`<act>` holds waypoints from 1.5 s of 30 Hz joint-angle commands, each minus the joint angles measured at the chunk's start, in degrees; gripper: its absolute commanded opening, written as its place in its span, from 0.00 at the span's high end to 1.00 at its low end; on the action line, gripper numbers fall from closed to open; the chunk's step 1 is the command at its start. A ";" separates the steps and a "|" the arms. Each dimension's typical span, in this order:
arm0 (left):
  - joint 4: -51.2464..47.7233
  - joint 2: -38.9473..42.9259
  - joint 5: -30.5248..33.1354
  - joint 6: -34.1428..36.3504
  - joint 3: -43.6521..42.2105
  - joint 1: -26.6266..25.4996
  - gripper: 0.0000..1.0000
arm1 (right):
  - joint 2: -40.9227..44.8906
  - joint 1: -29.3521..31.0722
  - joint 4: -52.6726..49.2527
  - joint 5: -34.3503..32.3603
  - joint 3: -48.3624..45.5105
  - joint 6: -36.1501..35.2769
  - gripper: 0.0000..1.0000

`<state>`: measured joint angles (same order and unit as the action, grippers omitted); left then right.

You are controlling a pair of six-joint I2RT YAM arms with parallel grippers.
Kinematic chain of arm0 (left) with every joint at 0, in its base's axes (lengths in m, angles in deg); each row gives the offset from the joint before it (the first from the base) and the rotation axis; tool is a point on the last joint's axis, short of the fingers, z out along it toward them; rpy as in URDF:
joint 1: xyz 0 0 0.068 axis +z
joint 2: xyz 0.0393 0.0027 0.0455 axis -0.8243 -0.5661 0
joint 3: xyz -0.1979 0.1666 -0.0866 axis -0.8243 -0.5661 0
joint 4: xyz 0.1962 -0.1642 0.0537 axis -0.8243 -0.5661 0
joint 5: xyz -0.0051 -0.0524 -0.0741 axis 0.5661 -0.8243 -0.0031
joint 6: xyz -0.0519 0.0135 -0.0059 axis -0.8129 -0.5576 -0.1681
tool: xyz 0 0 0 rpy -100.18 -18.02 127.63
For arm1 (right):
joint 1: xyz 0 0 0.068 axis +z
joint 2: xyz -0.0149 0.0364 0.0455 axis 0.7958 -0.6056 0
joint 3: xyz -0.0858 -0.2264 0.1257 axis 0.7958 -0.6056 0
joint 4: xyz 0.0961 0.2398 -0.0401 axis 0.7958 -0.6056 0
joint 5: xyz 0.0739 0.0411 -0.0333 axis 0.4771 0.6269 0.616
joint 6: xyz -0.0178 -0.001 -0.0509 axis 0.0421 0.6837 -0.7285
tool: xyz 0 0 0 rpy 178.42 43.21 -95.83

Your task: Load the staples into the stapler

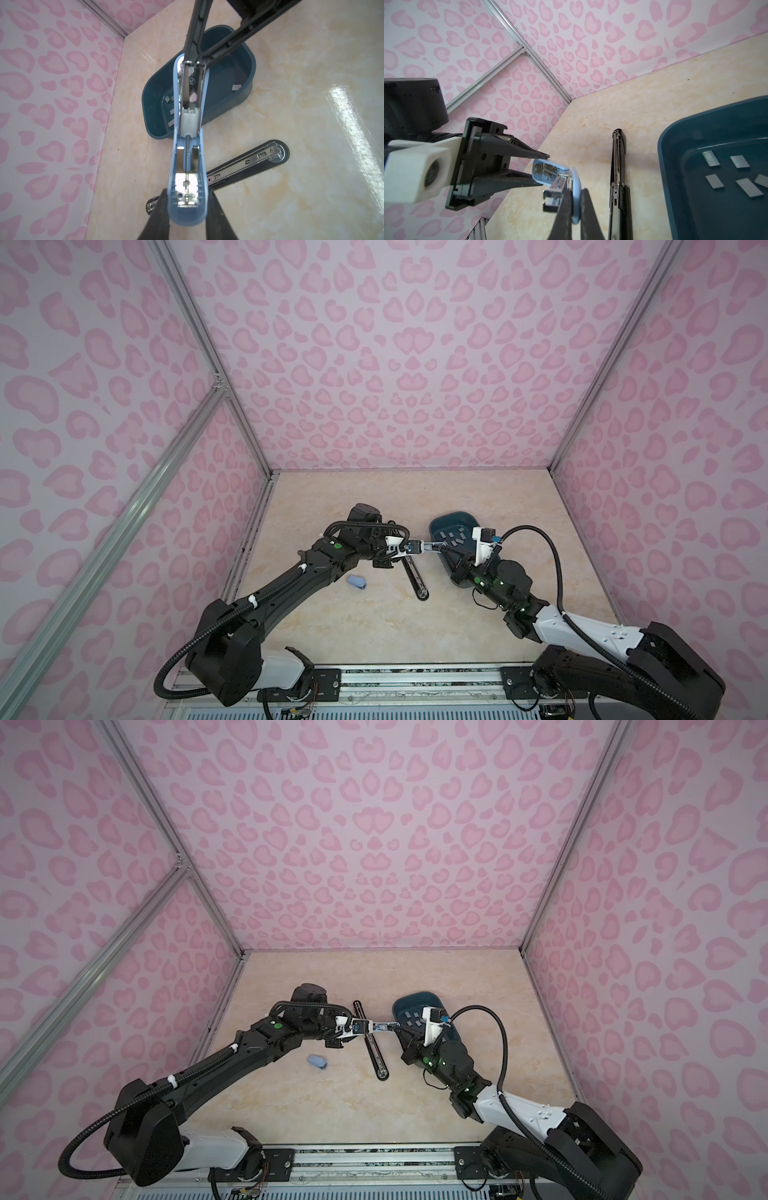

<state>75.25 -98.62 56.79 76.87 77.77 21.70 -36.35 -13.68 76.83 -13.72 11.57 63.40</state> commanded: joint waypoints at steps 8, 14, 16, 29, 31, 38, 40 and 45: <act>0.02 -4.82 4.35 -2.69 3.55 0.58 0.88 | 3.74 1.30 0.76 -3.34 -2.57 2.22 1.00; 1.00 -3.41 1.41 -5.19 3.37 0.51 0.49 | 5.05 3.39 -0.72 -7.40 -2.61 1.73 1.00; 1.41 -2.44 1.13 -5.74 3.16 0.51 0.42 | 5.69 4.45 -2.30 -10.15 -2.38 1.00 1.00; 2.59 6.35 -2.71 0.48 -1.80 -2.35 0.30 | 7.36 12.13 -0.14 -23.23 -3.63 2.70 1.00; 2.54 6.73 -2.04 1.86 -2.73 -4.42 0.29 | 7.77 13.96 0.52 -25.39 -3.87 2.62 1.00; 2.18 4.15 1.28 0.55 -0.33 -7.94 0.31 | 6.23 16.50 3.30 -25.44 -3.74 3.73 1.00; 2.27 3.75 1.45 0.56 -0.18 -8.57 0.31 | 5.11 17.06 4.45 -25.36 -3.59 4.02 1.00; 2.43 2.66 2.82 0.39 0.26 -9.41 0.31 | 1.66 18.17 7.39 -24.46 -2.65 5.23 1.00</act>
<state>76.63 -95.38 58.58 77.24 77.03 12.50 -33.11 4.04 79.41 -38.42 8.27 67.36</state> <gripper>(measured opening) 0.690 0.064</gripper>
